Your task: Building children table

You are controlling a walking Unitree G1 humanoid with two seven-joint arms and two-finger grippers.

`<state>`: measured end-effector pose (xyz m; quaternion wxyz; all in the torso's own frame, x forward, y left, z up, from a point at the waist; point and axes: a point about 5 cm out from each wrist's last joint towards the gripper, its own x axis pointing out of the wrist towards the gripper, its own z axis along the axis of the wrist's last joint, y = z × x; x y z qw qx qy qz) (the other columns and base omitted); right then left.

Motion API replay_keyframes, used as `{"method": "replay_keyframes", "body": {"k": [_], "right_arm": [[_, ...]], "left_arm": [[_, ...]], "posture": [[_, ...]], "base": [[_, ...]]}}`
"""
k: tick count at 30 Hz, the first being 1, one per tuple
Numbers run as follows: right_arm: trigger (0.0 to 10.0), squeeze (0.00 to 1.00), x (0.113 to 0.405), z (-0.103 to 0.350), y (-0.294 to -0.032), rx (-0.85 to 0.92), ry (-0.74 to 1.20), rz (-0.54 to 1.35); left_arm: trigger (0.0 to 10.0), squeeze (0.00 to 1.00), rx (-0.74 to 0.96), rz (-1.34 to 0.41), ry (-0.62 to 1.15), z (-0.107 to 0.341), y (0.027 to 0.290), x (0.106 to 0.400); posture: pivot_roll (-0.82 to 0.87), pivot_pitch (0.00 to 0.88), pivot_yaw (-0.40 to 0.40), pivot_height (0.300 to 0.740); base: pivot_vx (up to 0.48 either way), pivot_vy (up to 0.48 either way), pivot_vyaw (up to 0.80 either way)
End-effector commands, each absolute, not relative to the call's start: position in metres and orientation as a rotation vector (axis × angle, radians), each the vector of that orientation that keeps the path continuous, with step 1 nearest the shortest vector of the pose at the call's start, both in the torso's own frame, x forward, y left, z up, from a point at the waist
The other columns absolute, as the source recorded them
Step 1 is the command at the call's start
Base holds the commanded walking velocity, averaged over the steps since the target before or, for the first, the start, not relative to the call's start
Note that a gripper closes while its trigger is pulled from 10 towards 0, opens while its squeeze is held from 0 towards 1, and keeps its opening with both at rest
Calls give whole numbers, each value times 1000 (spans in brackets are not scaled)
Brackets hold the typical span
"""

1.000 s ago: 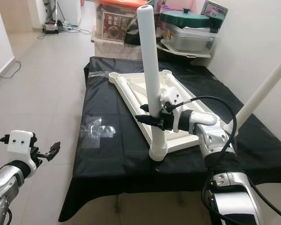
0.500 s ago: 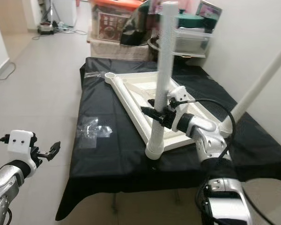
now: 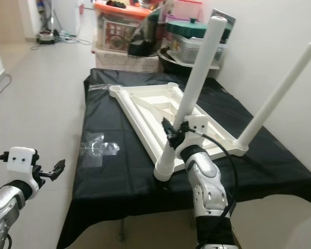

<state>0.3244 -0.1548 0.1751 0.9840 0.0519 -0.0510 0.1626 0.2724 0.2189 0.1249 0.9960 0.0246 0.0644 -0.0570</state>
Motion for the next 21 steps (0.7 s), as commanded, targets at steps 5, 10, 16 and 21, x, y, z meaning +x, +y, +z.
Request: {"method": "replay_keyframes", "body": {"k": [5, 10, 16, 21], "right_arm": [[0, 0, 340, 147, -192, 84, 77, -62], [0, 0, 319, 135, -211, 171, 135, -521], [0, 0, 304, 135, -181, 221, 144, -491], [3333, 0, 310, 141, -170, 223, 140, -389]], "left_arm": [[10000, 0, 41, -119, 139, 123, 216, 276], [10000, 0, 32, -101, 138, 122, 217, 273], [10000, 0, 38, -98, 143, 122, 219, 273], [10000, 0, 47, -104, 143, 123, 221, 276]], "posture": [[66, 0, -131, 740], [78, 0, -142, 740], [69, 0, -120, 740], [62, 0, -115, 740]], "base": [[0, 0, 0], [0, 0, 0], [0, 0, 0], [0, 0, 0]]}}
